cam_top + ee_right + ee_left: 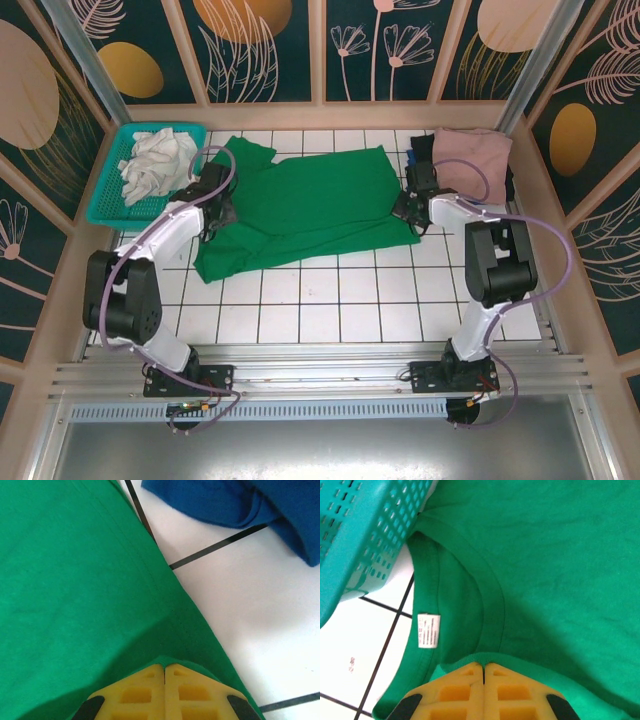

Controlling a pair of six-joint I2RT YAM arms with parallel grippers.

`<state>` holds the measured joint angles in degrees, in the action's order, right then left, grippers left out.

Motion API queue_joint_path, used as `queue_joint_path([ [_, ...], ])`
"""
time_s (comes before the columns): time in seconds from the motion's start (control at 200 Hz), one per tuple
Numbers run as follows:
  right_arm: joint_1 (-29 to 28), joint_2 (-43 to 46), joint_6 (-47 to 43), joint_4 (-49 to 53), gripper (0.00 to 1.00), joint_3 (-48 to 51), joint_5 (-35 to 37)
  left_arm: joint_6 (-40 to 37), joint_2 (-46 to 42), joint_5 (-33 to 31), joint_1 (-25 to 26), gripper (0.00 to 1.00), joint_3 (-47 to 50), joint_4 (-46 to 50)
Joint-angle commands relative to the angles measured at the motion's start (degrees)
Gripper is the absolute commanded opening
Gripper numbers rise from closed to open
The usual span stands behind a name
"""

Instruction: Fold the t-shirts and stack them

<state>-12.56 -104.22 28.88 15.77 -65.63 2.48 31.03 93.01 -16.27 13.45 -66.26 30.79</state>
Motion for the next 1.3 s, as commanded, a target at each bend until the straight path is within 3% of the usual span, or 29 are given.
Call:
queue_joint_path([
  [0.0,0.53,-0.25,-1.12,-0.63,0.00,-1.72,-0.71,-1.82,1.61,-0.25,-0.82,0.00,-2.74,0.42],
  [0.21,1.22,-2.13,-1.24,-0.88,0.00,-3.71,-1.32,-2.46,4.81,-0.14,-1.18,0.00,-5.68,0.87],
  [0.47,2.39,2.46,-0.32,-4.65,0.00,1.37,-1.02,-2.96,4.60,-0.71,-2.95,0.00,-7.07,0.49],
  [0.801,2.58,-6.30,-1.54,-5.57,0.00,-3.39,-6.24,-3.93,12.17,1.97,-2.92,0.00,-10.41,0.40],
  [0.856,2.59,-6.92,-1.79,-5.16,0.00,-4.33,-6.51,-4.12,12.87,2.22,-2.93,0.09,-11.02,0.59],
  [0.931,2.61,-6.39,-1.99,-4.45,0.07,-5.04,-5.96,-4.13,13.11,2.28,-2.94,0.48,-12.10,1.35],
  [0.971,2.56,-5.49,-2.07,-4.22,0.08,-4.80,-5.39,-4.19,12.68,2.34,-2.91,0.59,-12.23,1.73],
  [1.066,2.30,-1.73,-2.04,-3.41,0.20,-3.03,-2.68,-4.13,9.61,2.61,-2.91,0.69,-11.14,2.18],
  [1.136,1.00,2.53,-1.73,-2.51,0.37,-0.23,1.94,-3.81,6.32,2.99,-2.93,0.75,-8.72,2.20],
  [1.216,-1.56,6.39,-1.79,-3.53,0.40,3.81,3.61,-3.21,0.99,5.97,-2.87,0.80,-3.31,0.66],
  [1.291,-5.19,6.07,-2.58,-4.32,0.40,6.27,0.18,-1.98,-2.60,10.40,-2.47,0.83,3.21,-1.78],
])
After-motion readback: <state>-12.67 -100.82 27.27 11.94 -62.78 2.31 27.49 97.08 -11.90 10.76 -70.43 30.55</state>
